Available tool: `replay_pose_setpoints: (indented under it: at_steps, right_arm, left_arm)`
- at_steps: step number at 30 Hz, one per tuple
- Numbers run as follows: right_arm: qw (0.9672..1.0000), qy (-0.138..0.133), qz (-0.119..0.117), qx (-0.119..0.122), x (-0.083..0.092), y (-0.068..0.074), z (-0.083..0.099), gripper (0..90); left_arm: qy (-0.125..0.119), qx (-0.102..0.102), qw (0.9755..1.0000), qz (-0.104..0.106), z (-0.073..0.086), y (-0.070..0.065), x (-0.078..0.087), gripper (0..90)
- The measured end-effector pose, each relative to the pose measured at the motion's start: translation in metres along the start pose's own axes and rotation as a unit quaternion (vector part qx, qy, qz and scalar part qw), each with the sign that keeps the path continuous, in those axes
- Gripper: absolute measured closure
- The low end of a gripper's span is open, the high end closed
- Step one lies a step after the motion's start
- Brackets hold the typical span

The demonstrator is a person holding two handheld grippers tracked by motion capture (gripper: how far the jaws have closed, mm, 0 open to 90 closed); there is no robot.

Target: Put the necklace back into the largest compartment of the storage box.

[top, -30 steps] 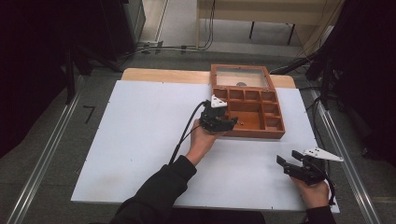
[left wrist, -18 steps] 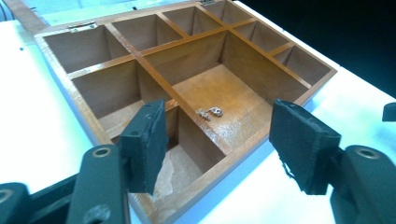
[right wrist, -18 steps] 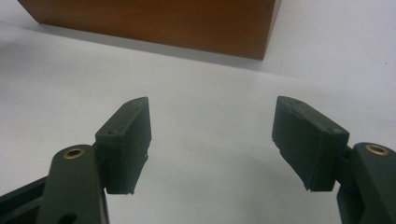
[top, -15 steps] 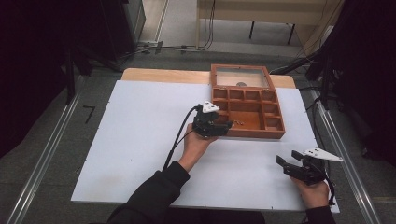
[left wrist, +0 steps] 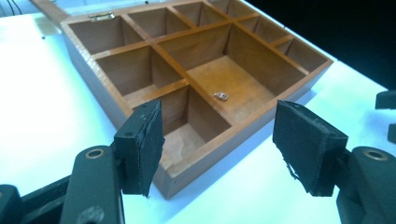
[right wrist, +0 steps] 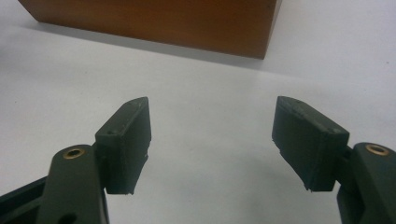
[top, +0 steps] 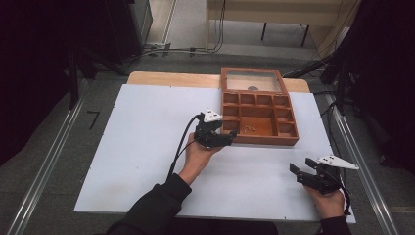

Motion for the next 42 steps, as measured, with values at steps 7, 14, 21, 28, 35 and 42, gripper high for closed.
replay_pose_setpoints:
  at_steps: [7,14,21,28,35,42]
  right_arm:
    - [1.0000,0.000,0.000,-0.001,0.000,0.000,0.000,26.8]
    - [1.0000,0.000,0.002,0.000,0.000,0.000,0.000,26.8]
    - [1.0000,0.000,0.001,-0.001,0.000,0.000,0.000,26.8]
    - [1.0000,0.000,0.002,-0.002,0.001,0.001,0.001,26.8]
    - [1.0000,0.001,0.004,-0.003,0.001,0.000,0.001,26.8]
    - [1.0000,0.001,0.004,-0.004,0.001,0.000,0.001,26.8]
  left_arm:
    - [-0.004,0.002,1.0000,-0.004,0.007,0.003,0.012,34.0]
    - [-0.003,0.009,0.9999,-0.006,0.017,0.008,0.021,34.0]
    - [-0.006,0.021,0.9997,-0.013,0.027,0.015,0.032,33.9]
    - [-0.007,0.026,0.9995,-0.019,0.037,0.019,0.044,33.9]
    - [-0.004,0.035,0.9991,-0.024,0.050,0.024,0.057,33.9]
    - [0.000,0.045,0.9983,-0.037,0.067,0.034,0.071,33.9]
Point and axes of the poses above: each handheld gripper's, and its own axes: x roughly backward along the jaws, z roughly out of its underside, y roughly to its left, the point moved 9 cm from there along -x, roughly forward along the jaws, and after that the axes turned 12 degrees about -x, right-handed, at the moved point
